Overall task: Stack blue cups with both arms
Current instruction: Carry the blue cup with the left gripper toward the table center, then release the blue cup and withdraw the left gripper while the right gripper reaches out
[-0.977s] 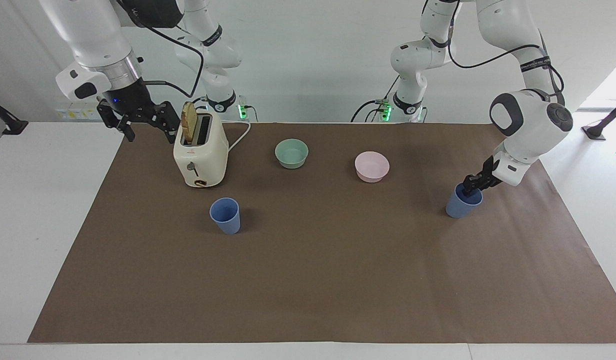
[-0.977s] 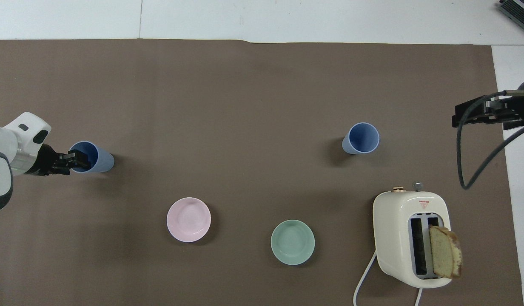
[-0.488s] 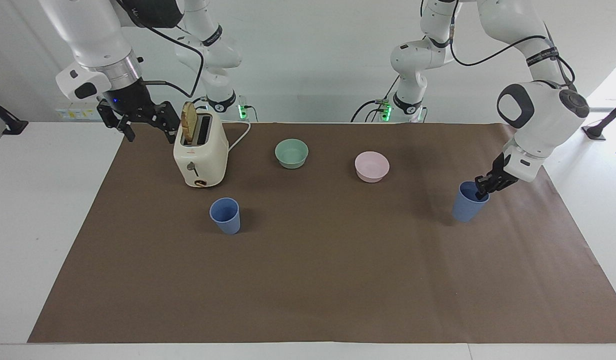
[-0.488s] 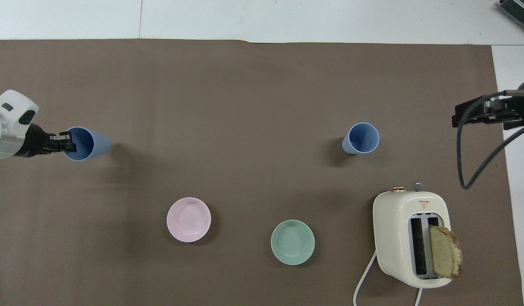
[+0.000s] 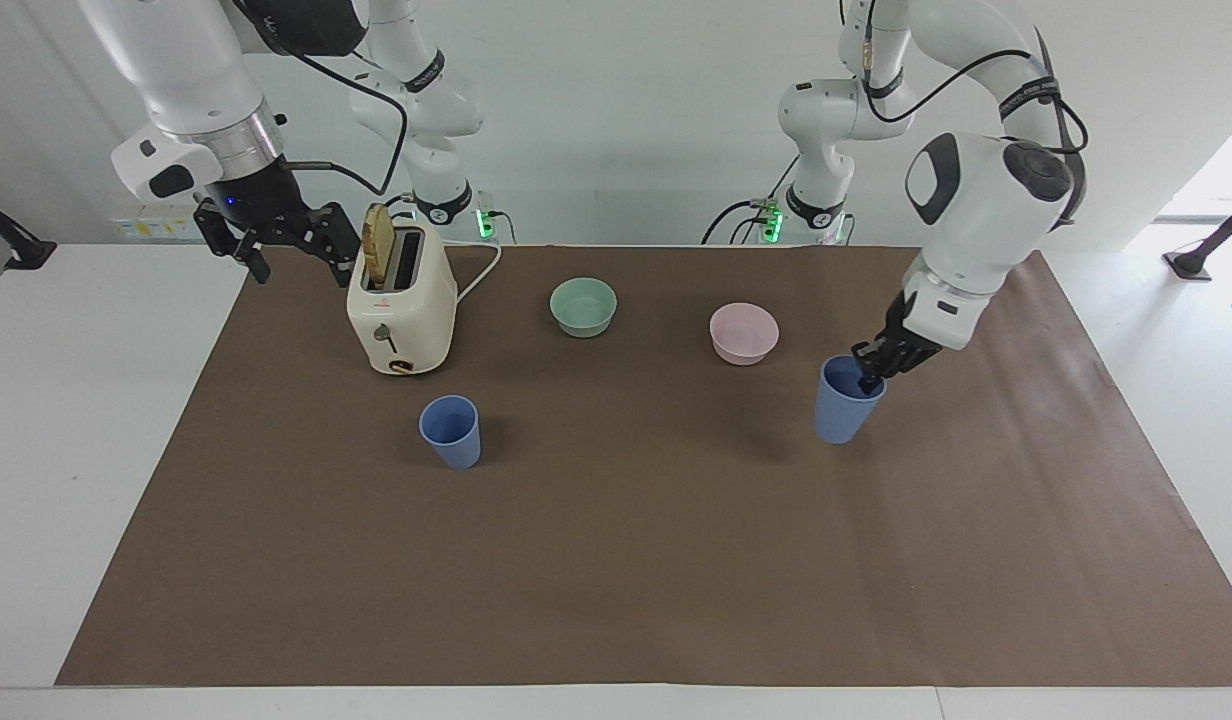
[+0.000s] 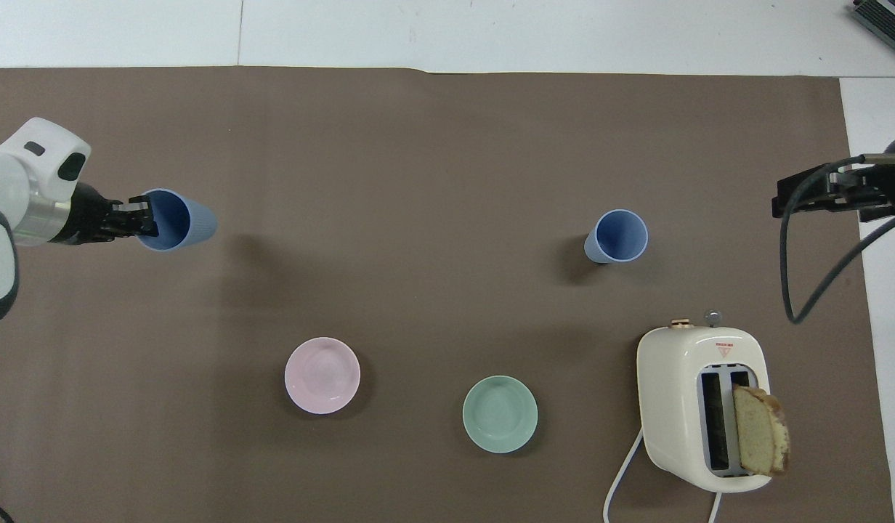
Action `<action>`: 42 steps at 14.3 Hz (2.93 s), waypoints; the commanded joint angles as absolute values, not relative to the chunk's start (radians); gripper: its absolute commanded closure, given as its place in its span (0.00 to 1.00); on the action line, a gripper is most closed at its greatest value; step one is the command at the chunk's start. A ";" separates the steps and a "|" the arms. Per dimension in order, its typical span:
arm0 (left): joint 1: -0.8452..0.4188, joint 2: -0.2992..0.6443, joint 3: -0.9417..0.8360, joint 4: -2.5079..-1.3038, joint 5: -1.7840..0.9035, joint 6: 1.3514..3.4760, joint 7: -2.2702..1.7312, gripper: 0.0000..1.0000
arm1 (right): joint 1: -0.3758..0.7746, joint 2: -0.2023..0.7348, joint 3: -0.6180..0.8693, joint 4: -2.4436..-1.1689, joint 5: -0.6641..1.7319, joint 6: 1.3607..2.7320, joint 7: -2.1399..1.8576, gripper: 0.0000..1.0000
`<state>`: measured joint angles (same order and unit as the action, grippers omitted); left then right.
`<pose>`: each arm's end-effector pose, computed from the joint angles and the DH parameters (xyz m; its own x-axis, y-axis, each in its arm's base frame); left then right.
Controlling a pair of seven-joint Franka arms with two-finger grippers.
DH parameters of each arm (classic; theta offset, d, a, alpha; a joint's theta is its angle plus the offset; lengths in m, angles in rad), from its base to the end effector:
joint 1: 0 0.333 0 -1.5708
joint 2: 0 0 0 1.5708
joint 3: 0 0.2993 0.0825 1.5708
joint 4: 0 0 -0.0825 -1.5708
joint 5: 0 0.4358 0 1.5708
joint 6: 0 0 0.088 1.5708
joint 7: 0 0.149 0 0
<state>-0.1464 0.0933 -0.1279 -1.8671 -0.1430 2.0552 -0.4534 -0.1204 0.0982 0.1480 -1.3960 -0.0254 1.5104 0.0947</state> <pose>0.6191 -0.1865 0.3956 0.9706 0.2400 0.0182 0.2336 -0.9576 0.1686 0.6298 0.0093 0.5915 0.9974 -0.0695 0.0182 -0.0697 -0.9975 0.0092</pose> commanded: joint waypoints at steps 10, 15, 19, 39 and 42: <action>-0.449 0.342 -0.109 -1.755 -0.092 2.212 -0.741 1.00 | -0.135 0.081 0.155 -1.428 -0.011 1.531 0.077 0.00; -0.468 0.347 -0.109 -1.807 -0.092 2.217 -0.710 1.00 | -0.135 0.081 0.155 -1.428 -0.011 1.531 0.075 0.00; -0.454 0.345 -0.106 -1.783 -0.084 2.200 -0.680 0.00 | -0.135 0.081 0.155 -1.428 -0.011 1.531 0.075 0.00; -0.068 -0.014 -0.094 -1.736 -0.035 1.777 0.011 0.00 | -0.101 0.216 0.160 -1.778 0.043 2.072 0.066 0.00; -0.048 -0.058 -0.092 -1.730 -0.035 1.731 0.047 0.00 | -0.100 0.221 0.161 -1.824 0.043 2.080 0.016 0.00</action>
